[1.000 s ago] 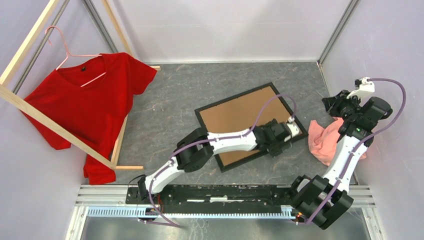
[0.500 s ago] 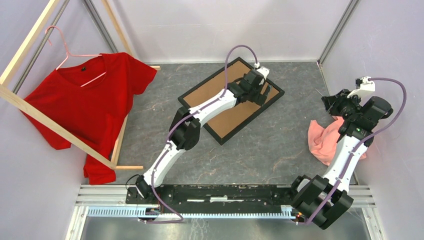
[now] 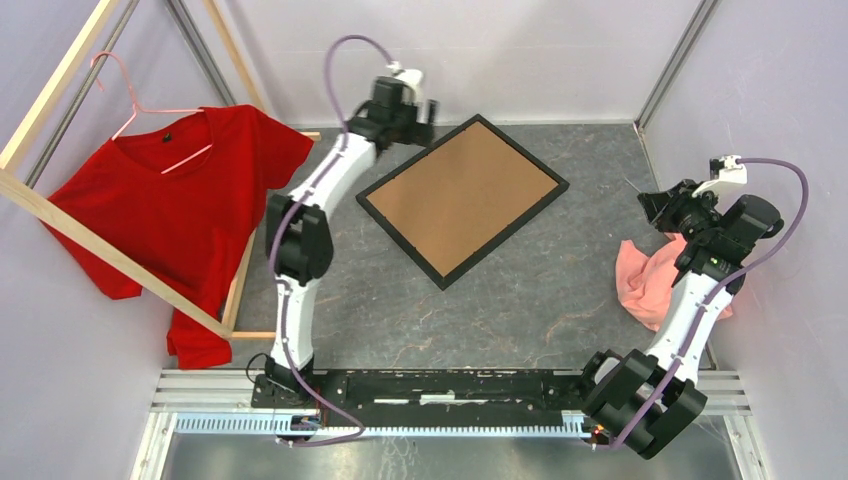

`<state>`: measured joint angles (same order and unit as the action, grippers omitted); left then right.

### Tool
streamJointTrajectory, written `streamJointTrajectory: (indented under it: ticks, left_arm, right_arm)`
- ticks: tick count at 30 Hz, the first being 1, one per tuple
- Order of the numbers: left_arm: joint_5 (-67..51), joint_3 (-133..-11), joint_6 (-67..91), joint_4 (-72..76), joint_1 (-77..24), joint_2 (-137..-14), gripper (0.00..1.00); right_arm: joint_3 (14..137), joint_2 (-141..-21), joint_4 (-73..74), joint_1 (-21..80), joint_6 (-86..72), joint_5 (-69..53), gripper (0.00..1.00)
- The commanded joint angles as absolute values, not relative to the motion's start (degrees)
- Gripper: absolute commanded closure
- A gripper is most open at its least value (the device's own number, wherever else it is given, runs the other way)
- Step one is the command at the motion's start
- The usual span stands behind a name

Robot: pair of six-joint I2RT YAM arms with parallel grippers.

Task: Take the photo out of the frame
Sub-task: Adjust the photo frame at the center of the board.

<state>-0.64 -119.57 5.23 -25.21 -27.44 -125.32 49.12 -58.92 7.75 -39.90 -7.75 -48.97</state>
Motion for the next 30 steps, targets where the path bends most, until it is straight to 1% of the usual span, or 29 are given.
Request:
streamJointTrajectory:
  ticks: [1, 5, 9, 13, 20, 25, 30]
  left_arm:
    - [-7.4, -116.9, 4.9, -23.3, -17.6, -127.0, 0.0]
    - [-17.8, -118.4, 7.9, -22.3, -12.4, -130.8, 0.0]
    - [-22.3, -123.2, 7.6, -25.9, -11.2, -136.3, 0.0]
    - [-25.5, -121.0, 6.8, -25.8, -11.1, -137.9, 0.0]
    - [-28.0, -110.7, 6.6, -24.1, -11.1, -135.2, 0.0]
    - [-31.3, -101.5, 7.4, -22.3, -11.1, -130.8, 0.0]
    - [-37.5, -89.9, 8.4, -20.4, -11.5, -124.2, 0.0]
  right_arm:
    - [49.0, -58.1, 4.3, -40.2, -8.7, -50.9, 1.0]
    - [48.7, -58.0, 4.3, -40.2, -8.8, -51.3, 1.0]
    - [48.6, -57.9, 4.1, -40.2, -9.1, -51.6, 1.0]
    - [48.5, -57.8, 4.0, -40.2, -9.1, -51.6, 1.0]
    - [48.2, -58.0, 3.5, -40.2, -9.7, -51.9, 1.0]
    - [48.0, -58.0, 3.2, -40.2, -10.0, -52.1, 1.0]
    - [47.9, -58.1, 2.9, -40.2, -10.1, -52.2, 1.0]
